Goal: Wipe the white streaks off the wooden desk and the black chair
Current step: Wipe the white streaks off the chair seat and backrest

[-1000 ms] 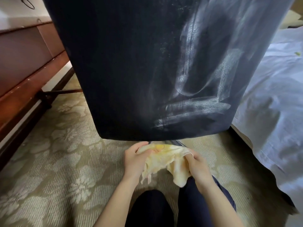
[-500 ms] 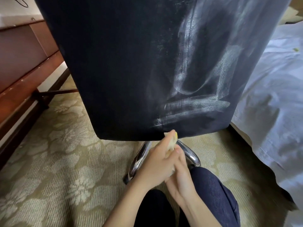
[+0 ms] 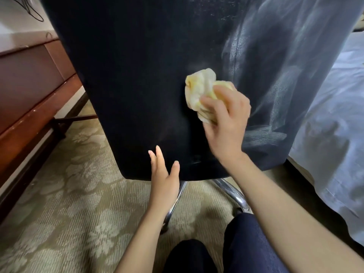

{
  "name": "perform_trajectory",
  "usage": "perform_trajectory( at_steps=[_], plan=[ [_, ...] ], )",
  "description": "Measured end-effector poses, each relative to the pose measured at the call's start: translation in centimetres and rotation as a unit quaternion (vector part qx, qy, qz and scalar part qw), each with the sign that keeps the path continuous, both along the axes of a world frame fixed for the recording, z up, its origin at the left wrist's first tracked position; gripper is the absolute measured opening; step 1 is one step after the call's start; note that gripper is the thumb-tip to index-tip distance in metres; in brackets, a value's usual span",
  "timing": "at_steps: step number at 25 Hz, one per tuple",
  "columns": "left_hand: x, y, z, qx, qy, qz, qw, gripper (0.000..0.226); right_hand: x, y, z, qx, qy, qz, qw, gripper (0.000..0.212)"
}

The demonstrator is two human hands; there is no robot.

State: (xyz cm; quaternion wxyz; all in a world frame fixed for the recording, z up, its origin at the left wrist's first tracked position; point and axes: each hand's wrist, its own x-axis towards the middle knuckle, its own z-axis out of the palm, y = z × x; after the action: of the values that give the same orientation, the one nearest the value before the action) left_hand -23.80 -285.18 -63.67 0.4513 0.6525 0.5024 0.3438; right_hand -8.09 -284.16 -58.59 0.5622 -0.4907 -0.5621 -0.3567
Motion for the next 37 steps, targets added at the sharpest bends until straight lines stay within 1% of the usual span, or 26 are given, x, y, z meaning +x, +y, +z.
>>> perform_trajectory(
  at_steps=[2,4,5,6,8,10,11,13,14,16,17,20,23,24,26,27,28,29,31,32,34,35,36,37],
  plan=[
    [0.3,0.4,-0.2,-0.016,-0.015,-0.003,1.000,0.062,0.7,1.8,-0.3,-0.002,-0.094,-0.027,0.995,0.010],
    [0.4,0.5,-0.4,-0.027,-0.030,-0.006,0.999,0.060,0.7,2.2,-2.6,-0.027,-0.161,-0.009,0.987,0.007],
    [0.4,0.6,-0.4,-0.031,-0.036,-0.007,0.999,0.059,0.8,2.1,-4.5,-0.054,-0.202,0.006,0.978,0.004],
    [0.3,0.6,-0.5,-0.032,-0.039,-0.007,0.999,0.059,0.9,1.7,-6.7,-0.084,-0.250,0.013,0.965,0.005],
    [0.4,0.6,-0.5,-0.029,-0.035,-0.012,0.999,0.059,2.0,0.3,-11.4,-0.160,-0.343,0.014,0.925,0.011],
    [0.4,0.7,-0.4,-0.027,-0.027,-0.015,0.999,0.059,3.5,-1.6,-15.1,-0.246,-0.381,0.025,0.891,0.013],
    [0.4,0.7,-0.5,-0.026,-0.022,-0.013,0.999,0.060,4.3,-2.4,-16.1,-0.261,-0.383,0.029,0.886,0.012],
    [0.5,0.6,-0.6,-0.023,-0.017,-0.004,1.000,0.060,5.6,-3.2,-15.8,-0.261,-0.356,0.029,0.897,0.011],
    [0.7,0.6,-0.7,-0.022,-0.022,0.001,1.000,0.061,5.8,-3.2,-14.4,-0.264,-0.332,0.029,0.905,0.009],
    [1.2,0.5,-0.6,-0.022,-0.035,0.015,0.999,0.062,6.1,-2.8,-10.8,-0.250,-0.299,0.029,0.920,0.017],
    [1.6,0.3,-0.5,-0.023,-0.040,0.022,0.999,0.063,6.2,-2.5,-8.9,-0.236,-0.292,0.031,0.926,0.018],
    [2.2,-0.1,-0.2,-0.028,-0.055,0.036,0.997,0.065,6.4,-1.4,-4.7,-0.178,-0.292,0.035,0.939,0.012],
    [2.5,-0.1,-0.3,-0.021,-0.061,0.039,0.997,0.068,5.9,-0.4,-0.9,-0.108,-0.276,0.032,0.954,0.015],
    [2.6,0.1,-0.4,-0.018,-0.063,0.038,0.997,0.069,5.6,-0.1,0.6,-0.075,-0.251,0.028,0.965,0.017],
    [2.8,0.3,-0.7,-0.018,-0.067,0.039,0.997,0.071,4.6,0.5,3.0,-0.026,-0.168,0.010,0.985,0.019],
    [2.9,0.3,-0.9,-0.019,-0.069,0.040,0.997,0.072,3.9,0.7,3.5,-0.013,-0.124,0.006,0.992,0.018],
    [3.0,0.3,-1.0,-0.018,-0.071,0.041,0.996,0.072,3.3,0.9,3.2,-0.008,-0.100,0.012,0.995,0.016],
    [3.1,0.4,-1.2,-0.016,-0.076,0.041,0.996,0.072,2.7,1.0,2.2,-0.009,-0.103,0.025,0.994,0.015],
    [3.2,0.3,-1.3,-0.009,-0.087,0.041,0.995,0.073,2.5,1.0,-1.6,-0.049,-0.171,0.055,0.982,0.013],
    [3.2,0.4,-1.3,-0.008,-0.091,0.043,0.995,0.073,2.7,0.9,-3.9,-0.089,-0.219,0.059,0.970,0.014],
    [3.4,0.6,-1.3,-0.009,-0.092,0.047,0.995,0.072,3.2,0.2,-8.5,-0.177,-0.315,0.036,0.932,0.021],
    [3.4,0.6,-1.3,-0.009,-0.092,0.047,0.995,0.072,3.5,-0.4,-10.6,-0.206,-0.350,0.025,0.913,0.019],
    [3.4,0.7,-1.3,-0.010,-0.091,0.049,0.995,0.072,3.9,-1.0,-12.2,-0.223,-0.371,0.020,0.901,0.014],
    [3.5,0.7,-1.3,-0.011,-0.091,0.051,0.994,0.071,4.3,-1.7,-13.3,-0.236,-0.380,0.021,0.894,0.014]
  ],
)
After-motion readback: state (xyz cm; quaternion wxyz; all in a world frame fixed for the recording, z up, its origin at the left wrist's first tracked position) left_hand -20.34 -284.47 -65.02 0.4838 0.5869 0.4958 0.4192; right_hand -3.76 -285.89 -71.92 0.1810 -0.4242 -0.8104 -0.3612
